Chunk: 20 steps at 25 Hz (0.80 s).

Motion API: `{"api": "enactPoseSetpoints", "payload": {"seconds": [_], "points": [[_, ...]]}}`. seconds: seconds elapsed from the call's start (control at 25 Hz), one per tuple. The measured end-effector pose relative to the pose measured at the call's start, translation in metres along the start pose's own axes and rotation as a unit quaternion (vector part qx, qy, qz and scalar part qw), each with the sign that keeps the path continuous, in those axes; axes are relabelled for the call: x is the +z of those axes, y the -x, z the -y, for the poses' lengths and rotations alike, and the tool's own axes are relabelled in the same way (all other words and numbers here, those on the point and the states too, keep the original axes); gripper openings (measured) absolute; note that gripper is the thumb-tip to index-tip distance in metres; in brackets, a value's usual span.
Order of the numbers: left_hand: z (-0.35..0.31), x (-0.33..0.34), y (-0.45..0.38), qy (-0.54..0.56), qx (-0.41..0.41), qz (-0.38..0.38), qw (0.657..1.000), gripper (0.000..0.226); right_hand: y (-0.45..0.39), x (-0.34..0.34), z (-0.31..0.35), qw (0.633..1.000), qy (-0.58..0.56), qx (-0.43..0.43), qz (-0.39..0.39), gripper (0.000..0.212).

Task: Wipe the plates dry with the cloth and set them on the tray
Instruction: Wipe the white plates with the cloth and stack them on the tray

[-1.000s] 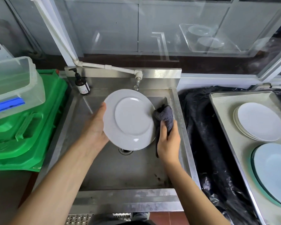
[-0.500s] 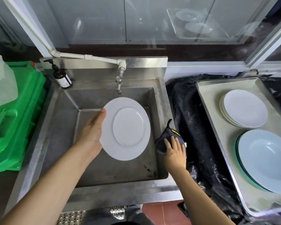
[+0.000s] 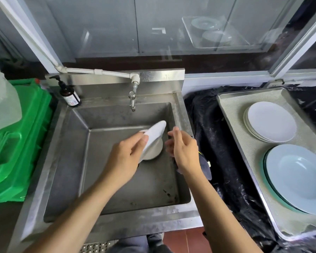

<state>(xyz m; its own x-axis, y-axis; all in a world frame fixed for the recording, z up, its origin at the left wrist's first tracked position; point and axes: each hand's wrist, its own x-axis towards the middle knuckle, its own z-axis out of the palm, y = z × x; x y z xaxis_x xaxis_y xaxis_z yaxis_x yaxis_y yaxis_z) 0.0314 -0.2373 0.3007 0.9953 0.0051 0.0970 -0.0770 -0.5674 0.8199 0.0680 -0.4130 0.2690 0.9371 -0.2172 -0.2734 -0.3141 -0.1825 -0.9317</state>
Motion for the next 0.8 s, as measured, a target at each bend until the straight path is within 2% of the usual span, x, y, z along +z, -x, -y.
{"api": "enactPoseSetpoints", "payload": {"seconds": [0.08, 0.24, 0.4, 0.56, 0.64, 0.72, 0.8], "points": [[-0.001, 0.000, 0.004, -0.083, 0.052, 0.048, 0.994, 0.029, 0.002, 0.003, 0.024, 0.999, -0.023, 0.035, 0.007, 0.057], [-0.005, -0.002, 0.013, -0.180, 0.157, 0.093, 0.967, 0.033, 0.013, -0.004, 0.032, 0.989, -0.046, 0.142, 0.008, 0.029], [0.007, -0.006, 0.015, -0.184, 0.149, 0.176, 0.955, 0.035, 0.029, -0.005, 0.022, 0.984, -0.073, 0.162, -0.029, 0.026], [0.011, -0.006, 0.009, -0.158, 0.142, 0.213, 0.954, 0.042, 0.036, -0.008, 0.018, 0.986, -0.072, 0.138, -0.063, 0.033], [0.009, -0.007, 0.002, -0.154, 0.140, 0.189, 0.960, 0.044, 0.036, -0.015, 0.017, 0.986, -0.060, 0.134, -0.080, 0.033], [0.007, -0.007, -0.008, -0.165, 0.124, 0.103, 0.973, 0.042, 0.035, -0.029, 0.015, 0.986, -0.047, 0.129, -0.089, 0.031], [0.002, -0.003, -0.021, -0.172, 0.055, 0.048, 0.982, 0.047, 0.030, -0.048, 0.010, 0.986, -0.065, 0.118, -0.102, 0.029]]}}
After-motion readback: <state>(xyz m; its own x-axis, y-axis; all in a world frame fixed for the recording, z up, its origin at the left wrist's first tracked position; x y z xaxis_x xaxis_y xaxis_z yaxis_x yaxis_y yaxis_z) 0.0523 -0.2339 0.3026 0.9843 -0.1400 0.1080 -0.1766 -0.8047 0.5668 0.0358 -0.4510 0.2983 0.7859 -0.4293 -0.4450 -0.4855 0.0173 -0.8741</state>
